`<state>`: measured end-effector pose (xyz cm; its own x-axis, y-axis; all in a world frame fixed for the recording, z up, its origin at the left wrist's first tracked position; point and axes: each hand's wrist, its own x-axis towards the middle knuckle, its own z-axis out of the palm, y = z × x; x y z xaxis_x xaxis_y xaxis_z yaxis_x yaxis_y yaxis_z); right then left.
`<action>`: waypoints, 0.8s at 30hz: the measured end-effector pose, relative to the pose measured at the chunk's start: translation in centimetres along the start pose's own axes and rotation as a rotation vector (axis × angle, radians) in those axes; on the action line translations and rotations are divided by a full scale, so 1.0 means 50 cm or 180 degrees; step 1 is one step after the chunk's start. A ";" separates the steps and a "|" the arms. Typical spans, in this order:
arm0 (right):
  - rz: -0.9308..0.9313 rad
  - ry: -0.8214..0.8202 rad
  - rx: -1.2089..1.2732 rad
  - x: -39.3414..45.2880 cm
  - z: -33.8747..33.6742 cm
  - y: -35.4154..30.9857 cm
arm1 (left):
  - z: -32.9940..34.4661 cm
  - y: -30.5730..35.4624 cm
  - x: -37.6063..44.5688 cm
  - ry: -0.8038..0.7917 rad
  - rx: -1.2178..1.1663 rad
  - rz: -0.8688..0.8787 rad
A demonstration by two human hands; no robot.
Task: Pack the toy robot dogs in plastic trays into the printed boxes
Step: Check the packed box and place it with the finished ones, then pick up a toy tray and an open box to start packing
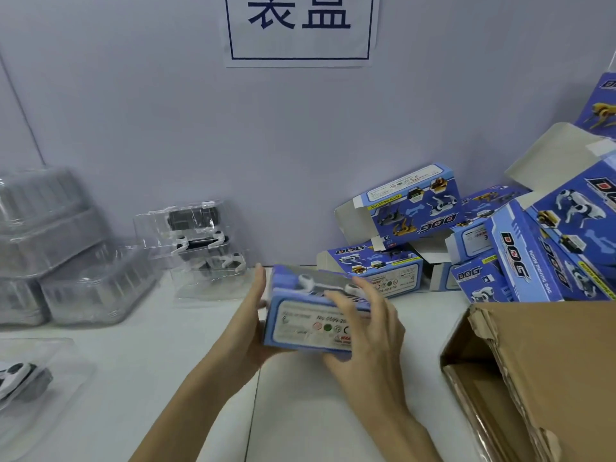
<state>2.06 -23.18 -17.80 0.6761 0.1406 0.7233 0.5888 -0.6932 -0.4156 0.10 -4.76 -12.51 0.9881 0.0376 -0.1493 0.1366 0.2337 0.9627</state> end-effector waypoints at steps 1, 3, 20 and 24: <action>-0.0189 -0.0202 -0.0061 -0.001 0.003 0.003 | -0.007 0.000 0.000 -0.0099 0.0054 -0.0131; -0.0358 -0.0557 0.0127 -0.004 0.006 0.007 | -0.025 -0.005 0.005 0.0013 0.0087 -0.0155; 0.1470 -0.0376 0.3202 0.047 -0.066 0.041 | -0.069 -0.039 0.010 -0.0409 0.0459 0.0784; 0.1421 -0.0556 0.3432 0.046 -0.078 0.050 | -0.070 -0.025 0.003 -0.0249 0.0638 0.0720</action>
<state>3.34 -27.33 -15.03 0.9191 0.1898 0.3453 0.2981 0.2382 -0.9243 -0.16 -1.66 -14.53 0.9964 -0.0100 0.0840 -0.0836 0.0314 0.9960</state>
